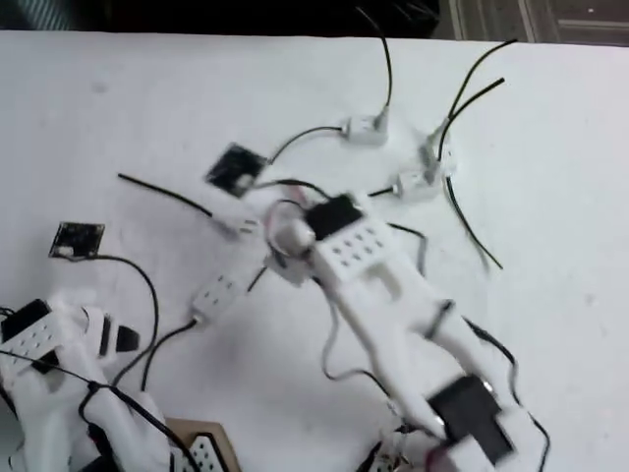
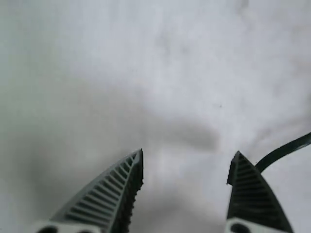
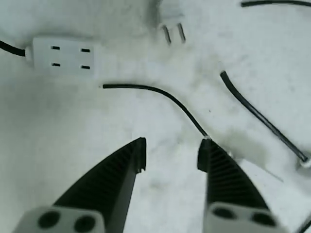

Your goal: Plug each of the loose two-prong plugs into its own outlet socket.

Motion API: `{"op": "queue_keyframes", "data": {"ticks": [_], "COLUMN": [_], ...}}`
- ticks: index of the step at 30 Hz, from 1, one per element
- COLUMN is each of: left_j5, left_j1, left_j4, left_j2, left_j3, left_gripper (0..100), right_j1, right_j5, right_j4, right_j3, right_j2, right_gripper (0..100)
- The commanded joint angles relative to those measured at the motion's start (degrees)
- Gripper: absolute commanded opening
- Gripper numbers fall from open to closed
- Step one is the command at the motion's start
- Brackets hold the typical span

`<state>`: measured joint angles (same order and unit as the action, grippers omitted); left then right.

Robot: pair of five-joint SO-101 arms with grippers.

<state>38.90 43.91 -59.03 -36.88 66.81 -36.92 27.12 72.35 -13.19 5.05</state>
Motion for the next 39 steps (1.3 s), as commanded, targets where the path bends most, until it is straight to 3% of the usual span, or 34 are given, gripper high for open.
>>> {"op": "queue_keyframes", "data": {"ticks": [1, 8, 26, 39], "left_j5": [-1.8, -2.5, -2.7, -2.7], "left_j1": [0.9, 0.9, 0.9, 0.9], "left_j4": [1.0, 1.1, 1.8, 1.8], "left_j2": [-1.7, -1.7, -1.6, -1.7], "left_j3": [0.5, 0.7, 0.9, 1.3], "left_gripper": [28, 28, 28, 28], "right_j1": [-2.7, -6.4, -5.8, -2.0], "right_j5": [2.5, 5.9, 6.5, 6.5], "right_j4": [-0.1, -7.1, -7.1, -6.7], "right_j3": [8.8, 18.9, 52.0, 62.8], "right_j2": [-8.5, -25.5, -55.3, -61.7], "right_gripper": [22.6, 22.6, 22.1, 1.4]}}
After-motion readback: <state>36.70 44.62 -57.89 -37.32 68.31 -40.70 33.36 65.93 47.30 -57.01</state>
